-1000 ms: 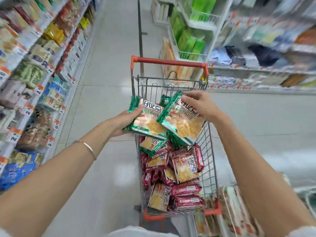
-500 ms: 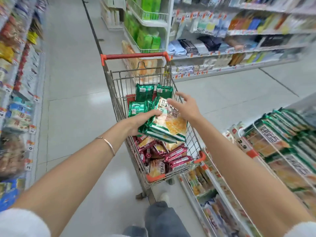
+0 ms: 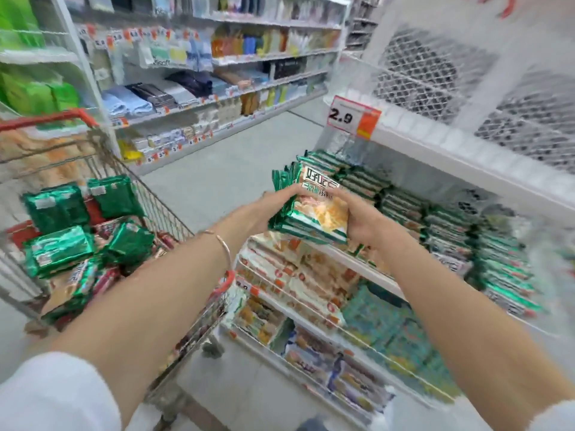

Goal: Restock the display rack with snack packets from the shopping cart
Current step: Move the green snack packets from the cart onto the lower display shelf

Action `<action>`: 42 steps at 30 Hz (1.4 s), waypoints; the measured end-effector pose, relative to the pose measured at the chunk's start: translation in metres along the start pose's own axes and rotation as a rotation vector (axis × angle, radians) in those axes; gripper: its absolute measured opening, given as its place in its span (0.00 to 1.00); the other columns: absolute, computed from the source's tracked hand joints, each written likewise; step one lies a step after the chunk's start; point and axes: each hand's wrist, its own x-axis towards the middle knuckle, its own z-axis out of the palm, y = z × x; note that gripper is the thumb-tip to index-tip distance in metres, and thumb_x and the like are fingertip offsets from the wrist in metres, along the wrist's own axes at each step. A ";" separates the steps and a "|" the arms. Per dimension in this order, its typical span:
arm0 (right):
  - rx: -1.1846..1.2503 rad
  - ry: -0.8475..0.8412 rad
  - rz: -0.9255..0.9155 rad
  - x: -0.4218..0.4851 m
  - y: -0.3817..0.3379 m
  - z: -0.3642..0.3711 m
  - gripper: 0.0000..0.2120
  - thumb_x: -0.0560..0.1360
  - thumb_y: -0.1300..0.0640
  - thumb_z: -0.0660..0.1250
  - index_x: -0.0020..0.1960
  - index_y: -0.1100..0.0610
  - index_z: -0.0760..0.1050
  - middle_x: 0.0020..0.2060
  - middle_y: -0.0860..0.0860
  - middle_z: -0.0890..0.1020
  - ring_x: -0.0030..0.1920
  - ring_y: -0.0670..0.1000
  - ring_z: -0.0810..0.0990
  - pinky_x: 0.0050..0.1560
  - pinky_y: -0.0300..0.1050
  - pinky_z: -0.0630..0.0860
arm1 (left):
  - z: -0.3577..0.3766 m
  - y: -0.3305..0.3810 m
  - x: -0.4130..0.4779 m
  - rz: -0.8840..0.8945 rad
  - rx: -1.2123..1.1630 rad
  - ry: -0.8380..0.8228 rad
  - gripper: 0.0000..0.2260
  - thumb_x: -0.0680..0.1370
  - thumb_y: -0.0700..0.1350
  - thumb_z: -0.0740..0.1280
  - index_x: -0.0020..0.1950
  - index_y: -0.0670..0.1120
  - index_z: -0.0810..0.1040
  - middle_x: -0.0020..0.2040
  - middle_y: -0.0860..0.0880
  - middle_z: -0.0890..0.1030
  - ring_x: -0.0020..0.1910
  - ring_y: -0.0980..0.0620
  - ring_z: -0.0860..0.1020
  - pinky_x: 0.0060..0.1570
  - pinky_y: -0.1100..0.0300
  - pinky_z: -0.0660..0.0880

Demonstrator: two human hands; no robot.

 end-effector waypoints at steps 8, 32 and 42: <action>0.037 0.315 -0.304 0.033 -0.024 -0.142 0.28 0.67 0.56 0.75 0.65 0.64 0.76 0.59 0.60 0.82 0.54 0.59 0.83 0.54 0.52 0.81 | 0.076 0.044 0.156 0.166 0.336 0.012 0.39 0.66 0.72 0.69 0.64 0.43 0.74 0.60 0.43 0.80 0.57 0.44 0.79 0.60 0.49 0.76; -0.693 0.750 -0.722 0.160 -0.011 -0.229 0.58 0.71 0.53 0.77 0.80 0.54 0.34 0.72 0.52 0.72 0.67 0.54 0.74 0.50 0.34 0.67 | 0.119 0.048 0.349 0.673 0.461 0.023 0.38 0.65 0.28 0.78 0.69 0.49 0.67 0.50 0.53 0.81 0.48 0.57 0.80 0.40 0.65 0.79; -0.747 0.662 -0.888 0.193 -0.019 -0.215 0.48 0.71 0.56 0.76 0.79 0.51 0.47 0.60 0.45 0.76 0.57 0.44 0.75 0.51 0.32 0.69 | 0.068 0.061 0.358 0.639 0.366 0.118 0.48 0.60 0.27 0.78 0.77 0.48 0.66 0.57 0.47 0.83 0.57 0.47 0.82 0.59 0.47 0.79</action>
